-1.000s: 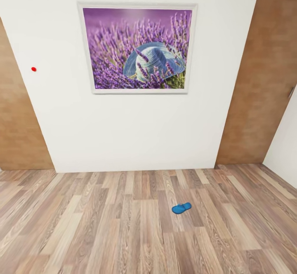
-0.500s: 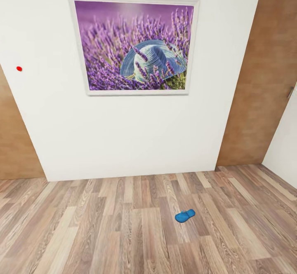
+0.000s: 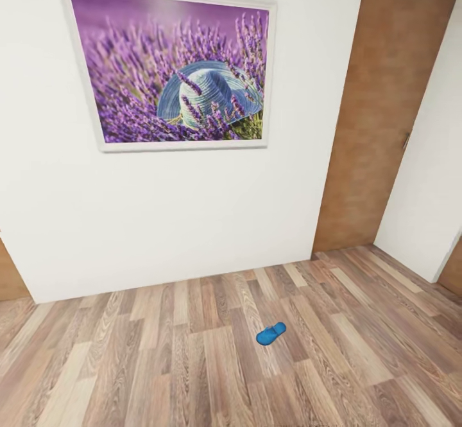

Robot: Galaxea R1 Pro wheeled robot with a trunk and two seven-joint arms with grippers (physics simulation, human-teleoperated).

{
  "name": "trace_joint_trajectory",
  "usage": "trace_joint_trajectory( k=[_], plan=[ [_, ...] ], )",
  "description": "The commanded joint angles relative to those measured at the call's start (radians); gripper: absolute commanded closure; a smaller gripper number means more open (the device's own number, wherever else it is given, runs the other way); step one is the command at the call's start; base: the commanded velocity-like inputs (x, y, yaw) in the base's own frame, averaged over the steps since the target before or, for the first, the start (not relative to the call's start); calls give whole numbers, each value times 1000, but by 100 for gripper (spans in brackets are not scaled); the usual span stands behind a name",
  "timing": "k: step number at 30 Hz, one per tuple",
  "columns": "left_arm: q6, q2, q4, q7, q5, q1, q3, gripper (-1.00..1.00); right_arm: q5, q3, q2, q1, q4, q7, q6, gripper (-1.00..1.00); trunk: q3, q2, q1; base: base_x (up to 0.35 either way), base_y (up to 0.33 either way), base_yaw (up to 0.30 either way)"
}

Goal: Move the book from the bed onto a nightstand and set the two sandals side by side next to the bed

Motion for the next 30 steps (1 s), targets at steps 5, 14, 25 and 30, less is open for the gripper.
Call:
trace_joint_trajectory(
  k=[5, 14, 25, 30],
  plan=[
    [-3, 0, 1, -1, 0, 0, 0, -100, 1, 1, 0, -1, 1, 1, -3, -100, -1, 0, 0, 6, 105, -283],
    [-3, 0, 1, -1, 0, 0, 0, -100, 1, 1, 0, -1, 0, 2, -3, -100, -1, 0, 0, 2, 167, -284],
    [-3, 1, 1, -1, 1, 0, 0, -100, 1, 1, 0, -1, -5, 2, -5, -100, -1, 0, 0, 28, 231, -283],
    [-8, 2, 1, -2, 3, 1, 3, -100, 1, 1, 0, -1, -8, 1, -6, -100, 1, 0, 0, 70, 253, -253]
  ],
)
